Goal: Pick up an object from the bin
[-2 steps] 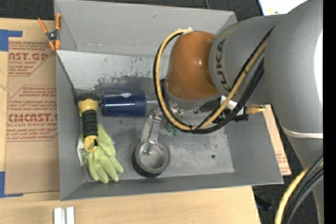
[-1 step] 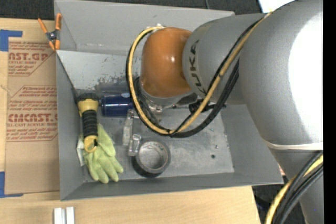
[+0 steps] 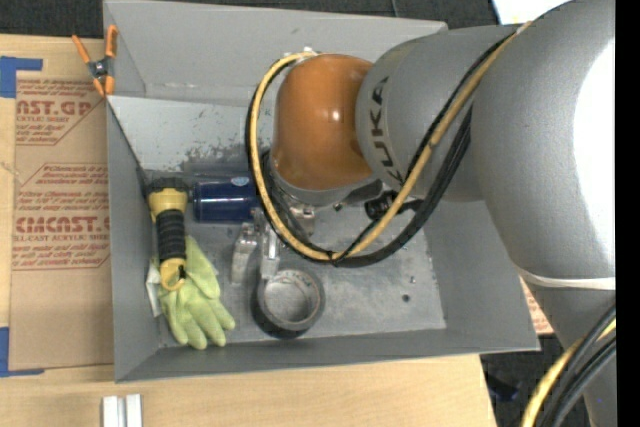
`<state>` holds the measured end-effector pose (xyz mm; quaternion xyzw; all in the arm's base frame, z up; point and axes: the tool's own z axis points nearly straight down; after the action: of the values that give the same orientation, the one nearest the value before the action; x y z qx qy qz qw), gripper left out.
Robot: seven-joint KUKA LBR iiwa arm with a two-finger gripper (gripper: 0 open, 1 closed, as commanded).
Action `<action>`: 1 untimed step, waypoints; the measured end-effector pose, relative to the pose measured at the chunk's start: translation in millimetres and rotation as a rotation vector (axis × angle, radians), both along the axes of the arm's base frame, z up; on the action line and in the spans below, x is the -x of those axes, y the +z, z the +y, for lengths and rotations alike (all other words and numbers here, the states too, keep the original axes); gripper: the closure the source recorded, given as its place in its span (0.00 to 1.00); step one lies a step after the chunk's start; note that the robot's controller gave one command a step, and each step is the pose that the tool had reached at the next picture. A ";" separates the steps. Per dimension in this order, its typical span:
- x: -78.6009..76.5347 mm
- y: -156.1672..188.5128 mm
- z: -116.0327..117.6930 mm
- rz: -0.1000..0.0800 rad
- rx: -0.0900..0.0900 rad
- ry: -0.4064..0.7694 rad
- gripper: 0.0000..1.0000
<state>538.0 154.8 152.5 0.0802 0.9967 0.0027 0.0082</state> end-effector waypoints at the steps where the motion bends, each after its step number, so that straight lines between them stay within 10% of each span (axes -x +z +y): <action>1: -5.3 9.0 -16.6 -0.005 0.000 -0.085 0.00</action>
Offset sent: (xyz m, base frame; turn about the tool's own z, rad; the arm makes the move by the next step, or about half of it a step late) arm 0.0011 -0.0560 0.0204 -0.0443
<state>543.3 138.2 161.5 0.1224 0.9924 0.0025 0.0108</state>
